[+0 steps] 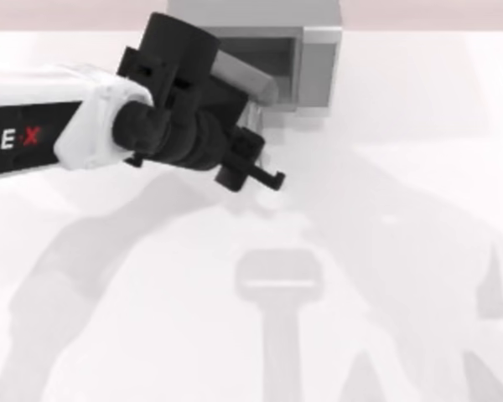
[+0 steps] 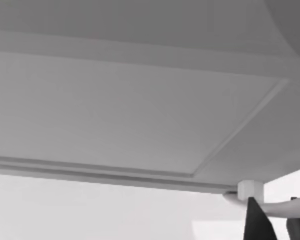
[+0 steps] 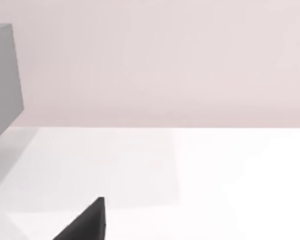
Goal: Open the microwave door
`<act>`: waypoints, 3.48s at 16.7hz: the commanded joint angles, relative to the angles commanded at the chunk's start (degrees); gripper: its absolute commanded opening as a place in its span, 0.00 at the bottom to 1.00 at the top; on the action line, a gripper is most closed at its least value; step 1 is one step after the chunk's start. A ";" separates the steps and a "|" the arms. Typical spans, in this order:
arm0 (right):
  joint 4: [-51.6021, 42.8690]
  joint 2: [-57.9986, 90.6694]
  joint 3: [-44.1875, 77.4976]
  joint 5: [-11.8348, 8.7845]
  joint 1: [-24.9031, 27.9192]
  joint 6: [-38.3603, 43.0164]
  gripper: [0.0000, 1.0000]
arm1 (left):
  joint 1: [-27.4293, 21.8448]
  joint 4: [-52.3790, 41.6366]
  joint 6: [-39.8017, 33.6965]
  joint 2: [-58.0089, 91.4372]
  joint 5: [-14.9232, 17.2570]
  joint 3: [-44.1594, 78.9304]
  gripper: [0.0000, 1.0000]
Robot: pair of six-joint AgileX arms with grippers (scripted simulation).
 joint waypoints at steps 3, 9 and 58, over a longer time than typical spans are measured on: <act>0.00 0.00 0.00 0.00 0.00 0.00 1.00 | 0.00 0.00 0.00 0.00 0.00 0.00 0.00; 0.00 0.00 0.00 0.00 0.00 0.00 1.00 | 0.00 0.00 0.00 0.00 0.00 0.00 0.00; 0.00 0.00 0.00 0.00 0.00 0.00 1.00 | 2.79 -1.02 6.59 -1.82 5.36 -2.08 0.00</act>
